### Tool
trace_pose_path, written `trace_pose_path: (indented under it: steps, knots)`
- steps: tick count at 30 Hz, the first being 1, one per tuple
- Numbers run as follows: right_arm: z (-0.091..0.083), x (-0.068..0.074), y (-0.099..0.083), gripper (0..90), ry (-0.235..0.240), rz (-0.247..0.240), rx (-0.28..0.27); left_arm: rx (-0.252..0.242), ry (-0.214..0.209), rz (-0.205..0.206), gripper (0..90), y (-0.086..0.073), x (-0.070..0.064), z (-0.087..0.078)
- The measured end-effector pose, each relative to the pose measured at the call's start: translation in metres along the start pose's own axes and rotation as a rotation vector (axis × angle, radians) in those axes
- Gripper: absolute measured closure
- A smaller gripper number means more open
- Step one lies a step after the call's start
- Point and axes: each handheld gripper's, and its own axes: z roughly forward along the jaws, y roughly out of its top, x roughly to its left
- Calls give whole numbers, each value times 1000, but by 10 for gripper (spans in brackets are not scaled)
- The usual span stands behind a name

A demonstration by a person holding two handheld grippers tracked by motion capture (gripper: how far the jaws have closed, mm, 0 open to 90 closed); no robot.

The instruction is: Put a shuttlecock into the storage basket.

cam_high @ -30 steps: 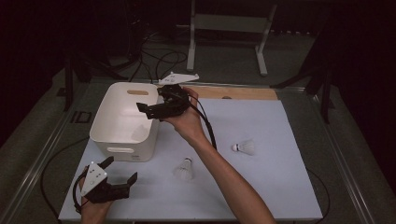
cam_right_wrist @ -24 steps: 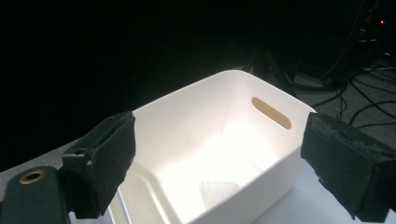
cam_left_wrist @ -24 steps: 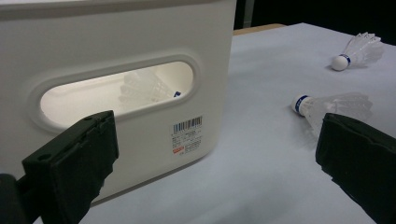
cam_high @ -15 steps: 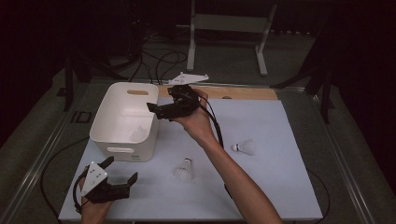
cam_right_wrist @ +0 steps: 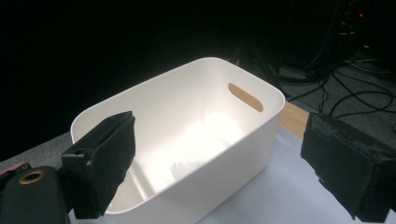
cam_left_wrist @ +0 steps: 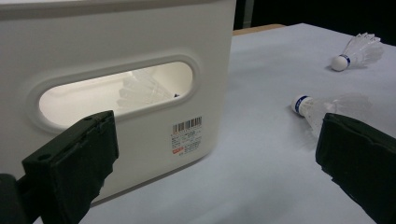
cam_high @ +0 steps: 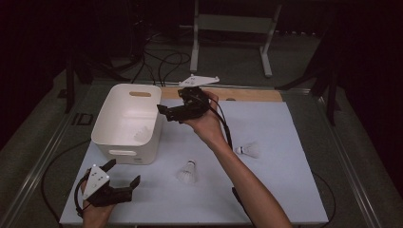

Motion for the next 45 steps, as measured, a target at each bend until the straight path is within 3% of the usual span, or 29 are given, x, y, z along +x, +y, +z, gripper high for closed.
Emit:
trace_pose_path:
  steps: [20,45]
  knots:
    - [-10,-8,-9,97,-31,-18,17,0,1,1,0,0,0,0]
    - [-28,-26,-22,98,-62,6,25,-1,2,1,0,0,0,0]
